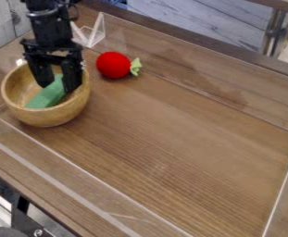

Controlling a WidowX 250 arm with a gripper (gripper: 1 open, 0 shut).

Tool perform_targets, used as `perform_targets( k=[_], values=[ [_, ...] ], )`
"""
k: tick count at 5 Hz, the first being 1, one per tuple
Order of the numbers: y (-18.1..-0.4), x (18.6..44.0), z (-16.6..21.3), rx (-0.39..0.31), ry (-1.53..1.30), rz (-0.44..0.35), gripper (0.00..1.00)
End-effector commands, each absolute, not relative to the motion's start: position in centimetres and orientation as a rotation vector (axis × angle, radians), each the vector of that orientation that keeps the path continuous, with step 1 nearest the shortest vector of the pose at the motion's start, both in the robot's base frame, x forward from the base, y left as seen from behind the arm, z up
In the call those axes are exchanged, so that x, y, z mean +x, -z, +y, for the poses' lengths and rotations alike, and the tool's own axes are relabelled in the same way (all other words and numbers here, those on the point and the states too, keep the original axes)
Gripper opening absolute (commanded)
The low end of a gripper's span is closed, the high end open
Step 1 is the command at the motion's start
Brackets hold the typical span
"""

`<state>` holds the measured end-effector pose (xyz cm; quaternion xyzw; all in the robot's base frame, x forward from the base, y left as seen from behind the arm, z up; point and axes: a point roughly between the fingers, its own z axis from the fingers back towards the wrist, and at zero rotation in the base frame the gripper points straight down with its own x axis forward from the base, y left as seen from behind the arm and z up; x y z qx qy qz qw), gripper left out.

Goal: Remove the green block from the brown bowl and put it on the table

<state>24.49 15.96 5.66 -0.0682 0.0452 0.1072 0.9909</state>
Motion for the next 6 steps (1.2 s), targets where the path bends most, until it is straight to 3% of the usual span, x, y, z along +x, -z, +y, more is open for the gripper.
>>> perform_targets(
  k=[1,6],
  values=[
    [-6.1,26.1,17.2,-0.1,-0.262,0.043,1.0],
    [-4.8,26.0,18.8,-0.104,-0.168,0.075,1.0]
  ],
)
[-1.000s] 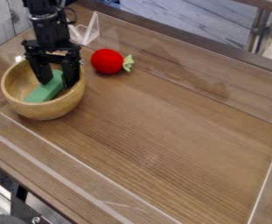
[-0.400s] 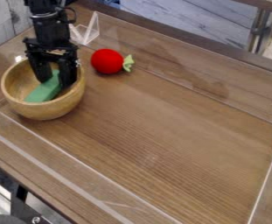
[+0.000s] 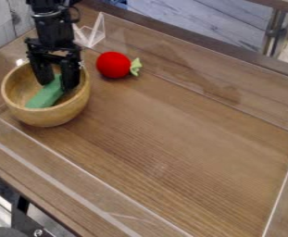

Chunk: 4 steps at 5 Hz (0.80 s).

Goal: Remove the green block from the brown bowl and put it on the table

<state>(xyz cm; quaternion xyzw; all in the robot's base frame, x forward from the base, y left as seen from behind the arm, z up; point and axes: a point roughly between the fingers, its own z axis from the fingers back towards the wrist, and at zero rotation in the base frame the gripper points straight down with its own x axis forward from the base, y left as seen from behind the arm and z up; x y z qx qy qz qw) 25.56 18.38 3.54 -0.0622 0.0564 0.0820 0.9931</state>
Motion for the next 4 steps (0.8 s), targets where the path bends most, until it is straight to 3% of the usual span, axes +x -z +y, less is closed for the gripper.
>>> perform_targets(
  k=[1,2,3,4],
  values=[
    [-4.5,26.0,19.9,-0.11,-0.218,0.077,1.0],
    [-4.4,26.2,20.7,-0.119,-0.266,0.076,1.0],
    [-4.1,26.3,21.4,-0.118,-0.172,0.085,0.0],
    [-3.6,26.1,21.7,-0.122,-0.059,0.1,0.0]
  ],
)
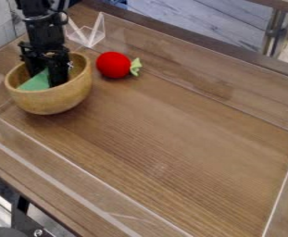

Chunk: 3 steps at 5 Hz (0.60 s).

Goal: Remove the green block from the brown bowl and put it on the table

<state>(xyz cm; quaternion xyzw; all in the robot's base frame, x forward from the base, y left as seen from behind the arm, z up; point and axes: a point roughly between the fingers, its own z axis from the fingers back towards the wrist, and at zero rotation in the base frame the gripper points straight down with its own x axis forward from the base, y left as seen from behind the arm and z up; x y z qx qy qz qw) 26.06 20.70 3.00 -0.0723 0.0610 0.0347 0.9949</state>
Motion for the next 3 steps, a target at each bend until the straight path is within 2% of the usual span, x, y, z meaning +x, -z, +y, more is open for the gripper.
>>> perform_targets(
  k=[1,3],
  values=[
    [-3.1,26.4,21.0,-0.134,-0.102,0.105,0.0],
    [-1.8,26.8,19.5,-0.153,-0.13,0.121,0.0]
  ],
)
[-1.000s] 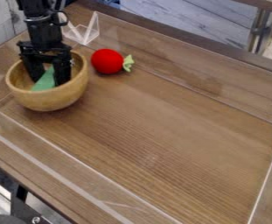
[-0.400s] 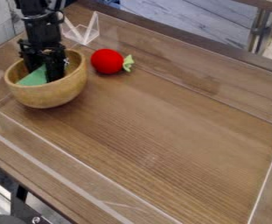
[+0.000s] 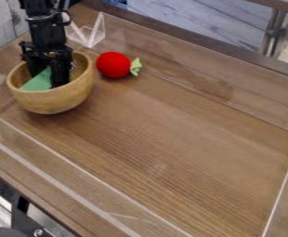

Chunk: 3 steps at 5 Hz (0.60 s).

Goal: Remove the green block from the brown bowl and put it on the table

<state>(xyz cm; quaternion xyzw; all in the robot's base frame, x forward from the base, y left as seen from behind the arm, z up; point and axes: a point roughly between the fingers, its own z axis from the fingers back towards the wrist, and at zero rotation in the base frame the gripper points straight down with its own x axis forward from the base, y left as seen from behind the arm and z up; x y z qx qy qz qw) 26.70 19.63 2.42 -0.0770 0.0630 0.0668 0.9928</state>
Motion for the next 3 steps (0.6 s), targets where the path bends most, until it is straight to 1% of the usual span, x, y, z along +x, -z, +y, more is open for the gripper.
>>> perform_targets(
  k=[1,2,3],
  values=[
    [-3.4,26.5,19.3,-0.188,-0.137,0.102,0.0],
    [-5.2,26.2,19.2,-0.223,-0.145,0.082,0.0],
    [-6.3,27.1,18.0,-0.254,-0.156,0.063,0.0]
  ],
)
